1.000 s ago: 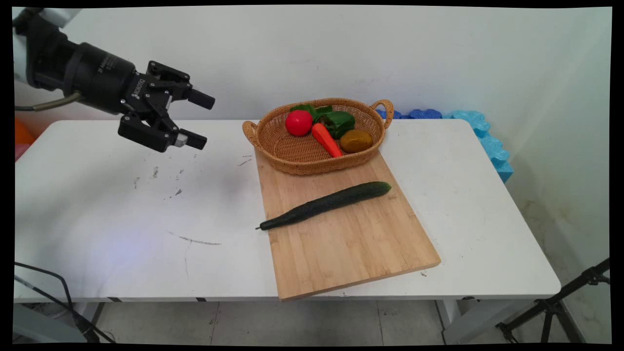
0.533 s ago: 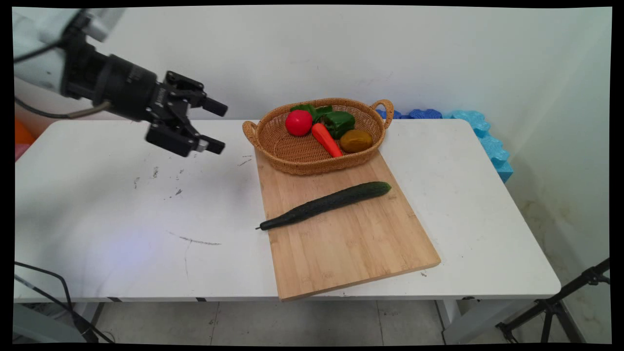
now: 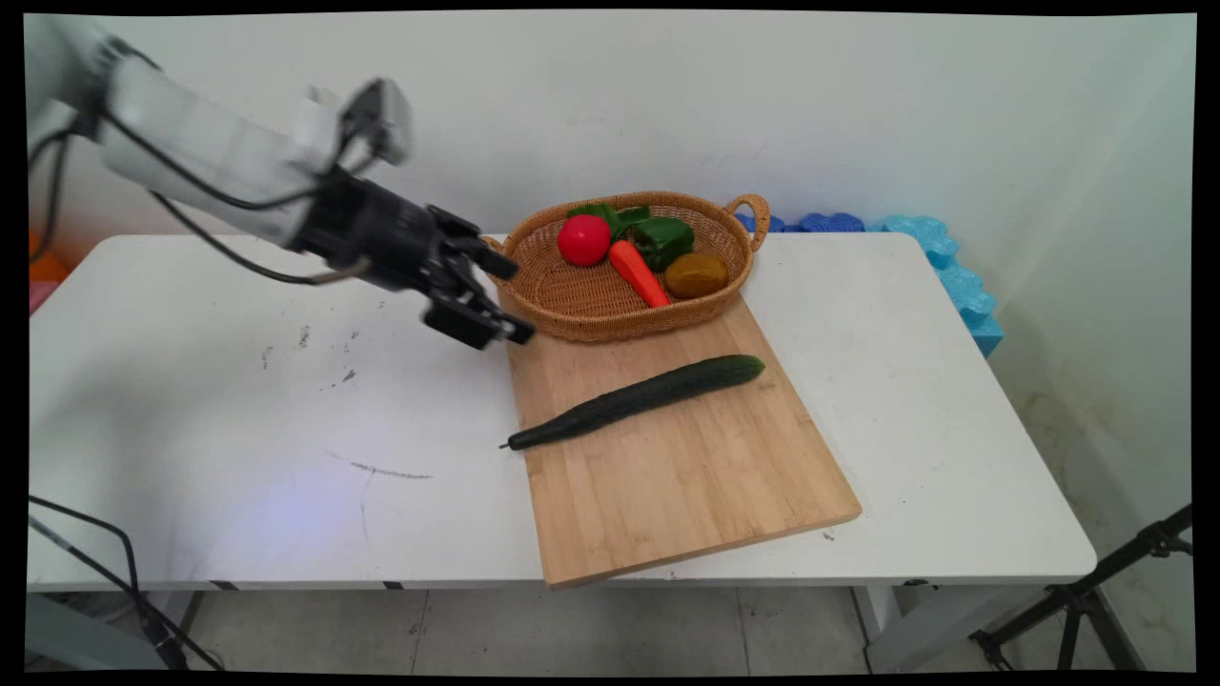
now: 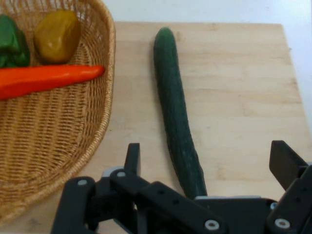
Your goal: Pick up the cucumber from the cutting board
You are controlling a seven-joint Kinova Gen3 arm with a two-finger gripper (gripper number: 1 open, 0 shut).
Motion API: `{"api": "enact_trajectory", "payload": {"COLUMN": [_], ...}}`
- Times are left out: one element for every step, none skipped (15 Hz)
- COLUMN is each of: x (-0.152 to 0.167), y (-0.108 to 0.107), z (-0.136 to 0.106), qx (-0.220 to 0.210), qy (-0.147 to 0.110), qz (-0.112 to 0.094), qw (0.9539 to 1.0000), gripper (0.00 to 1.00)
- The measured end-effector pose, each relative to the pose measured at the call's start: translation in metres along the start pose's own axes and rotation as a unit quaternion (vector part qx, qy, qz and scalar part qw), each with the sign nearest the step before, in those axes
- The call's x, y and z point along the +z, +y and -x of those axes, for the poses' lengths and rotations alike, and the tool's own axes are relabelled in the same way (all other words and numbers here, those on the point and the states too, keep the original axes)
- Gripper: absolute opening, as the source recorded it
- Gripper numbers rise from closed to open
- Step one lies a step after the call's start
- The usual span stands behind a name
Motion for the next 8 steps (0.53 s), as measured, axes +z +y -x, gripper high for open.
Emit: {"api": "enact_trajectory", "payload": {"x": [0.014,0.029,0.045,0.058,0.073,0.087,0.100,0.111], "y": [0.002,0.003,0.004,0.004,0.004,0.004,0.003,0.003], "z": [-0.003,-0.007,-0.010,-0.013,-0.016,-0.018,-0.020,-0.022], "qx": [-0.008,-0.013,-0.017,-0.020,-0.023,-0.025,-0.025,-0.025], "qy": [-0.007,-0.014,-0.022,-0.029,-0.035,-0.042,-0.048,-0.054], "qz": [-0.004,-0.007,-0.010,-0.012,-0.015,-0.017,-0.017,-0.018], "qw": [0.9999,0.9998,0.9996,0.9993,0.9990,0.9986,0.9984,0.9981], "gripper": [1.00,1.00,1.00,1.00,1.00,1.00,1.00,1.00]}}
